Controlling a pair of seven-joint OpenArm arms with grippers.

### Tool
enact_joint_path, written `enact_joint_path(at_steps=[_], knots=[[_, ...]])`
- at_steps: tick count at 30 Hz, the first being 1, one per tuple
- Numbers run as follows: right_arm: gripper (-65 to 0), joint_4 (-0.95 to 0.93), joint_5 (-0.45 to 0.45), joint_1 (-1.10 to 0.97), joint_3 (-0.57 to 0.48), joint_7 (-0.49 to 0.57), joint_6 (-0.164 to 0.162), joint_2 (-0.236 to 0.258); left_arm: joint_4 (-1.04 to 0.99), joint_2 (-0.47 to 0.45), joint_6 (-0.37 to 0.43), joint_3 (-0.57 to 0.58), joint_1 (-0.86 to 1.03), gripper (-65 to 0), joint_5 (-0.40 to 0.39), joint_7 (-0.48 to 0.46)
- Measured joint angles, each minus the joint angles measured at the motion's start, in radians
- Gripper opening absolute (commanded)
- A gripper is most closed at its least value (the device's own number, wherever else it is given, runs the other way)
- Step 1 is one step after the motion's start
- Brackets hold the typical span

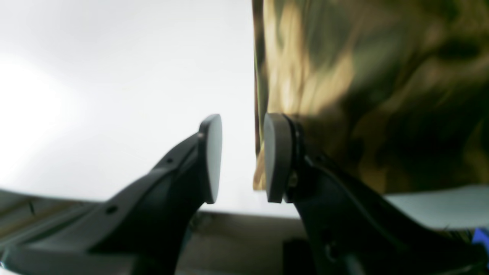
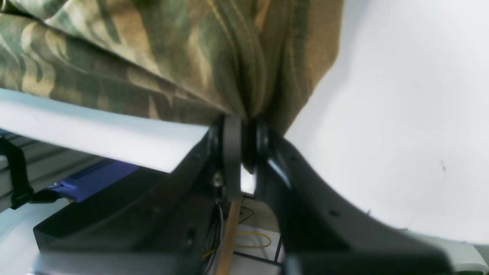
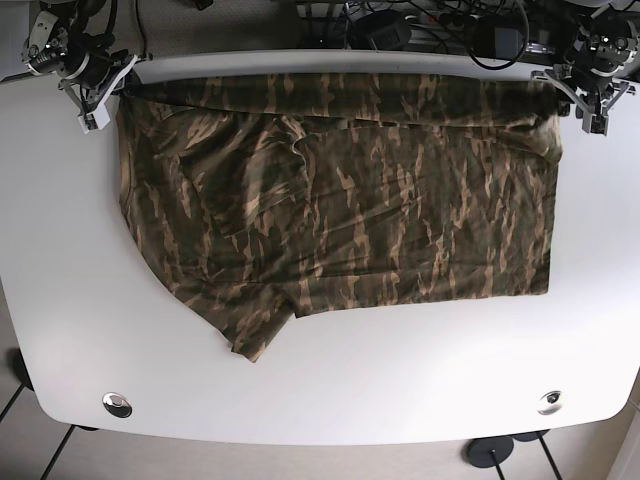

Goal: Fold the T-shirt properly
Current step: 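Pull the held shirt edge taut with both grippers and release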

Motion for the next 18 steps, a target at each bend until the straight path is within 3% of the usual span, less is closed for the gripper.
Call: enact_joint_path(at_steps=[6, 15, 18], knots=[[-62.3, 0.000, 0.000, 0.000, 0.000, 0.000, 0.000, 0.000, -0.129, -0.072, 0.004, 0.079, -0.001, -48.6, -0.027, -0.050], [-62.9, 0.071, 0.000, -0.112, 0.001, -0.003, 0.000, -0.006, -0.134, -0.095, -0.002, 0.018, 0.072, -48.5, -0.042, -0.056], [-61.5, 0.076, -0.003, -0.110, 0.001, -0.011, 0.000, -0.006, -0.090, -0.088, -0.005, 0.005, 0.098, -48.5, -0.026, -0.003]])
